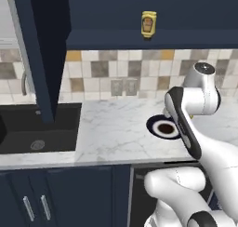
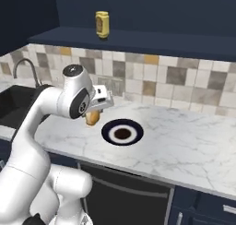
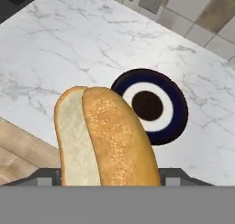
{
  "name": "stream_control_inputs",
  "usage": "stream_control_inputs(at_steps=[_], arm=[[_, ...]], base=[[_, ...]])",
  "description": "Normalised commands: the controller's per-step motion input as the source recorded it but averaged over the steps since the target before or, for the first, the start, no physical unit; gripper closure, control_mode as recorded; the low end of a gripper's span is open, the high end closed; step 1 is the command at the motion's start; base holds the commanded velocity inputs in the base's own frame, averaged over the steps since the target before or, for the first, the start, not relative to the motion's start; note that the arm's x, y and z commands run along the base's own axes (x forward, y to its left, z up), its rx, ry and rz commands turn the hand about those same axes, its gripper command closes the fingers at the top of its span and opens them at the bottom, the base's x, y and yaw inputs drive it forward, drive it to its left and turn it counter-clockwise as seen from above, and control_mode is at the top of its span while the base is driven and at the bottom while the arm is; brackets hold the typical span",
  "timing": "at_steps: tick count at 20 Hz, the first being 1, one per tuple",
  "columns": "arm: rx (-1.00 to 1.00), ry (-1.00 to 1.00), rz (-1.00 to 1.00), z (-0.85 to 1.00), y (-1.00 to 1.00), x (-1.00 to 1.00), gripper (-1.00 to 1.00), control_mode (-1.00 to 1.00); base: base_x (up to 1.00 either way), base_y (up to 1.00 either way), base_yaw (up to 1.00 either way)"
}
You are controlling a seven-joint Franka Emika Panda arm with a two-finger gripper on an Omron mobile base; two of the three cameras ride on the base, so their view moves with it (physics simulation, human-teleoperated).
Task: Move the hot dog bun to the plate on the dining table and place the condiment next to that plate. Then navigate to the fridge and take the sausage and place it on the plate as well.
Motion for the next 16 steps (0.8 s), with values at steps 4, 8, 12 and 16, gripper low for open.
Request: stream_control_inputs(at_steps=[4,8,12,16], arm=[[0.00,0.00,0.00,0.00,0.00,0.00,1.00,1.00],[0.00,0.00,0.00,0.00,0.00,0.00,1.00,1.00],[0.00,0.00,0.00,0.00,0.00,0.00,1.00,1.00],[0.00,0.00,0.00,0.00,0.00,0.00,1.00,1.00]], base=[[-0.58,0.18,0.56],[-0.58,0.29,0.56],[-0.59,0.54,0.54],[-0.54,0.56,0.56]])
